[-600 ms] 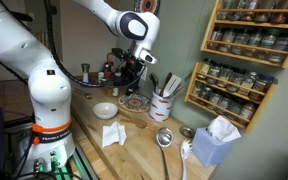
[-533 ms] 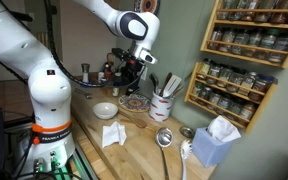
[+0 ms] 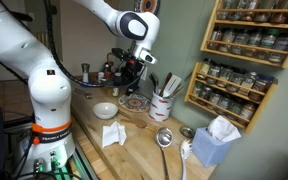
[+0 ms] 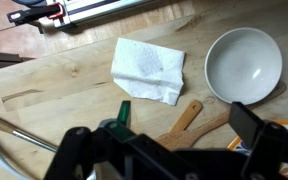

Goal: Remove the metallic spatula from the utensils holding bucket and lay it on the table and next to the pasta server

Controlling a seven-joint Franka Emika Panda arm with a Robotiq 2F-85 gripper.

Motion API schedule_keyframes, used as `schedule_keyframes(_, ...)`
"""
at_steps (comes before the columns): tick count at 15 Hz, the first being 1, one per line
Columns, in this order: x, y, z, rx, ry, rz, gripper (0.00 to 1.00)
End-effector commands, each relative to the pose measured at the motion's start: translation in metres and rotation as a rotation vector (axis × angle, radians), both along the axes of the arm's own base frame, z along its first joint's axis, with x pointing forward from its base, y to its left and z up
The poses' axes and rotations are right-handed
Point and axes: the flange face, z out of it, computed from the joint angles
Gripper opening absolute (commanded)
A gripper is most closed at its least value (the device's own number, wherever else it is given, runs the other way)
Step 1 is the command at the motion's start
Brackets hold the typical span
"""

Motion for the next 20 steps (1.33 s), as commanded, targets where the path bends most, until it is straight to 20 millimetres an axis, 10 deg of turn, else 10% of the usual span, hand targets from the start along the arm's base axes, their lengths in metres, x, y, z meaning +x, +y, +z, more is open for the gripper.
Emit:
schedule_keyframes(1, 0.013, -0.004, 0.027, 0.043, -0.065, -0.051, 1.00)
schedule_keyframes(8, 0.067, -0.005, 0.105, 0.166, -0.306, -0.271, 1.00)
schedule_keyframes(15, 0.108, -0.061, 0.116, 0.268, -0.474, -0.608, 1.00)
schedule_keyframes(20, 0.116, -0.064, 0.116, 0.254, -0.496, -0.644, 1.00)
